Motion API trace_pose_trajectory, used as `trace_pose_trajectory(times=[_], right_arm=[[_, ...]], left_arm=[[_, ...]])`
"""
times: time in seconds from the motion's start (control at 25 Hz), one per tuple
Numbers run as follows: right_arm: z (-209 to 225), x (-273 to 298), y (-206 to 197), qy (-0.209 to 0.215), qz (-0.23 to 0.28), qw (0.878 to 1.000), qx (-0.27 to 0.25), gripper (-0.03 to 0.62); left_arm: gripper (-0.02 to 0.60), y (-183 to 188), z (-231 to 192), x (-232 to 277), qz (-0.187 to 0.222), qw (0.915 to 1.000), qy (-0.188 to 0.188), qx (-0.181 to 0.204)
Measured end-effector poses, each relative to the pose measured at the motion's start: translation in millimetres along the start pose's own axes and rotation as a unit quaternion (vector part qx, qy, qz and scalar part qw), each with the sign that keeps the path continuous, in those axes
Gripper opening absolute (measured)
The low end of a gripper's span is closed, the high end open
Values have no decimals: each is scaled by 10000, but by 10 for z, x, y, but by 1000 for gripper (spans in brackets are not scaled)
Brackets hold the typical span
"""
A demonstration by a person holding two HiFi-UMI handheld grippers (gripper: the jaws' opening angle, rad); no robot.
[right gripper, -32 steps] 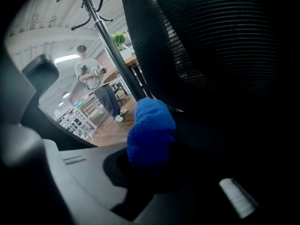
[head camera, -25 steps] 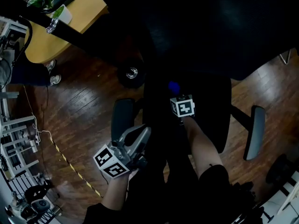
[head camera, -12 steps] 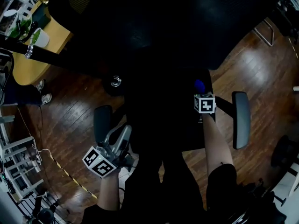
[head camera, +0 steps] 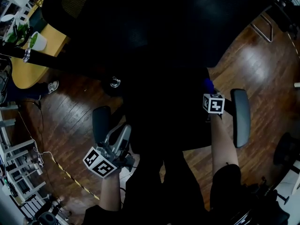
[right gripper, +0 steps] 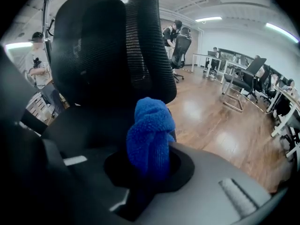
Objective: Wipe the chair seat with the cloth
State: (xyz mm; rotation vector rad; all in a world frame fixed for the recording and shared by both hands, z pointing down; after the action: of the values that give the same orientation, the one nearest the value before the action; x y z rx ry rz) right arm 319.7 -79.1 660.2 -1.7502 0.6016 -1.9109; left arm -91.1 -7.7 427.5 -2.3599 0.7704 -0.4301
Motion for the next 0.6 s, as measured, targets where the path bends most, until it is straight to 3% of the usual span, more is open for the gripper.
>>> trace_pose_trajectory(times=[0.12, 0.24, 0.44, 0.6], right_arm=[[-15, -28, 43, 25, -24, 10000, 70, 35], [-323, -47, 72, 141, 57, 9998, -136, 35], [-1542, 78, 67, 1136, 32, 9913, -662, 35], [-2598, 102, 59, 1965, 40, 9783, -655, 35]], left_arm=[[-8, -5, 1, -39, 55, 10000, -9, -16], [-8, 16, 15, -107, 194, 9997, -98, -119], [-8, 53, 98, -237, 402, 9988, -243, -161], [-8, 133, 165, -339, 716, 9958, -437, -361]])
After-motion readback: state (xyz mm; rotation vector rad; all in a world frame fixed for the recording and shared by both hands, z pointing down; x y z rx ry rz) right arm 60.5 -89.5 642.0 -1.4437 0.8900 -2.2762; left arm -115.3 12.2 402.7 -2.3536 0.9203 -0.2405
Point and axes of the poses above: the fingertips, and each gripper's own axes: x forward along the fingers, z to its right, y out of its top, the point moved 5 cm from there along -x, backward along the fingers, and after that the axes turned 1 degree about y, right-handed, at the moved point
